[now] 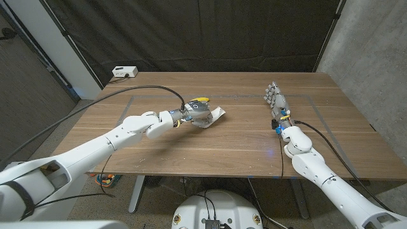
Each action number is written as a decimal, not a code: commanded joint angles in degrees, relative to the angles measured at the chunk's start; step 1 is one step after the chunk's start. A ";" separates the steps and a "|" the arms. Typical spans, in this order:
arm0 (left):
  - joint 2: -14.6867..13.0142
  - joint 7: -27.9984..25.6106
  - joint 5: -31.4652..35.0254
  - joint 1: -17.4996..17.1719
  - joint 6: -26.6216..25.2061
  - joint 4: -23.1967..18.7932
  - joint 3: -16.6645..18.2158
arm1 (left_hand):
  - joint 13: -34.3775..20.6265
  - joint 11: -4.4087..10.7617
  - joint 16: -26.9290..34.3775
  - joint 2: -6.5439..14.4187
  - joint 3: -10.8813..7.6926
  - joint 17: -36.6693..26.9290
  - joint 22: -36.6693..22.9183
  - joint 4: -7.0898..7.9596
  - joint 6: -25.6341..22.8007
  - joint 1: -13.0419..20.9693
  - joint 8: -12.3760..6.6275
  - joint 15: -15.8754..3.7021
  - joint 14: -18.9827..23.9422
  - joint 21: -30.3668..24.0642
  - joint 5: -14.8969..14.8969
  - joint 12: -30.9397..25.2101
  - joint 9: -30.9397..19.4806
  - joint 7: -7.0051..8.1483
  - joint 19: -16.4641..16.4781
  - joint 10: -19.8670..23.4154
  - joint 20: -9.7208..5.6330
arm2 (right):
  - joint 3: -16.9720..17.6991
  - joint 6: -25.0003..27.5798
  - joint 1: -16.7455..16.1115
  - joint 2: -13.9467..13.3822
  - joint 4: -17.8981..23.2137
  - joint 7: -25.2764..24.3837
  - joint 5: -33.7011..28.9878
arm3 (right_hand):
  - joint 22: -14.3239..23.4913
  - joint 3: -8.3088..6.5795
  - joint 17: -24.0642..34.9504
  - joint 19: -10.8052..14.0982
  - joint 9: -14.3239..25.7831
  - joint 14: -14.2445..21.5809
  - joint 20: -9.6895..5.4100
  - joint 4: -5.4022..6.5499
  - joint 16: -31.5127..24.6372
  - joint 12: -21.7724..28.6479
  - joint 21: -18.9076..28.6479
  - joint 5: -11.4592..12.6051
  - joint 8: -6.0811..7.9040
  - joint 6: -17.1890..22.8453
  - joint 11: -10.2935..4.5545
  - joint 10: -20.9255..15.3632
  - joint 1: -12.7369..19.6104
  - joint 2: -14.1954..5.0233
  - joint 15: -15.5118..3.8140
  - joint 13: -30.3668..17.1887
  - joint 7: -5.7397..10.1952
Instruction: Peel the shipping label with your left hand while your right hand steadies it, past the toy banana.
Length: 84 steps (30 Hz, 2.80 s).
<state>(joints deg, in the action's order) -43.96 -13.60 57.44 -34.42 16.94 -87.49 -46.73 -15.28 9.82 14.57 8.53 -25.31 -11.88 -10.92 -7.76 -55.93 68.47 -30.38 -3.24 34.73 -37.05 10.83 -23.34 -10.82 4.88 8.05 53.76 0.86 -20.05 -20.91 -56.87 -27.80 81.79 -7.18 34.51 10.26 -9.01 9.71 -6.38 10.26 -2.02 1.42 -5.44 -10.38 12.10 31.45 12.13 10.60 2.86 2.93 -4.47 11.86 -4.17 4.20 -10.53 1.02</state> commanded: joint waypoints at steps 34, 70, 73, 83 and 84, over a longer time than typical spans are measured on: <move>9.22 -29.69 -8.63 7.02 5.77 17.16 -3.49 | -2.91 1.27 -0.82 -0.32 -2.32 -1.20 -0.34 -0.32 -1.21 0.78 -0.50 -10.05 2.56 -2.13 -0.82 -3.44 -0.24 0.78 3.30 1.29 -0.62 | -2.34 6.77 -1.76 1.39 12.81 -24.81 -25.70 | 2.04 -8.38 2.52 18.35 0.64 33.20 1.56 -4.78 -6.98 8.49 6.13 -0.65 5.80 26.64 -3.63 -26.96 22.62 0.43 -8.82 -0.91 0.79; 13.60 -32.12 -4.73 13.30 3.71 22.05 -10.23 | -4.13 1.25 -1.28 -0.86 -2.69 -1.85 -0.38 -0.53 -1.52 1.21 -0.72 -10.20 2.96 -2.58 -0.90 -4.00 -0.26 0.99 3.11 1.36 -1.06 | -6.53 22.61 -2.10 0.51 21.59 -35.43 -46.55 | 7.16 -1.06 22.10 25.47 2.64 48.55 0.54 -2.83 -34.04 16.31 17.25 1.99 11.44 46.41 -5.31 -51.92 33.49 7.10 -15.81 -7.20 0.95; 13.82 -32.55 -4.16 13.85 3.60 22.43 -10.93 | -4.24 1.24 -1.32 -0.86 -2.70 -1.91 -0.38 -0.49 -1.55 1.20 -0.73 -10.20 2.97 -2.63 -0.90 -4.05 -0.26 0.95 3.09 1.39 -1.07 | -6.91 23.54 -1.92 0.45 21.88 -35.84 -47.67 | 7.32 -0.76 22.21 25.39 2.71 48.59 0.53 -2.72 -34.36 16.55 17.47 2.06 11.56 46.68 -5.37 -52.39 33.39 7.29 -15.77 -7.41 1.01; 14.75 -33.44 -2.77 15.55 3.41 23.83 -13.13 | -4.61 1.26 -1.41 -0.95 -2.72 -2.13 -0.39 -0.50 -1.68 1.30 -0.79 -10.25 3.07 -2.80 -0.89 -4.21 -0.26 1.06 3.05 1.48 -1.16 | -8.58 26.75 -1.25 0.21 23.12 -36.88 -51.81 | 7.89 0.17 23.31 25.44 3.06 49.81 0.32 -2.44 -36.91 17.57 18.67 2.62 12.31 48.42 -5.97 -54.28 33.82 7.32 -15.69 -8.62 0.94; 14.86 -33.47 -2.77 15.69 3.47 24.00 -13.32 | -4.62 1.25 -1.41 -0.95 -2.73 -2.13 -0.39 -0.51 -1.71 1.32 -0.81 -10.27 3.07 -2.81 -0.88 -4.21 -0.26 0.98 3.05 1.46 -1.19 | -8.78 27.22 -1.15 0.16 23.28 -36.98 -52.36 | 7.94 0.25 23.52 25.49 3.06 49.71 0.29 -2.42 -37.13 17.66 18.79 2.66 12.37 48.61 -6.00 -54.42 33.86 7.34 -15.74 -8.73 0.99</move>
<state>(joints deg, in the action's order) -30.23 -46.22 53.43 -20.54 20.65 -65.16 -57.81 -19.31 9.88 13.53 7.45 -27.51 -13.74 -11.10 -8.24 -57.21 69.17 -30.84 -3.68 37.17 -39.46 9.91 -23.53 -10.82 5.63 11.05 53.70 -0.21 -27.05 2.25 -58.72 -27.29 103.55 -42.83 -12.93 17.95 -9.16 32.67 18.80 13.20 47.23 2.04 -7.81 -46.77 29.25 49.66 14.43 22.51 50.70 -3.05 -57.96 45.26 2.69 -5.52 -18.88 2.11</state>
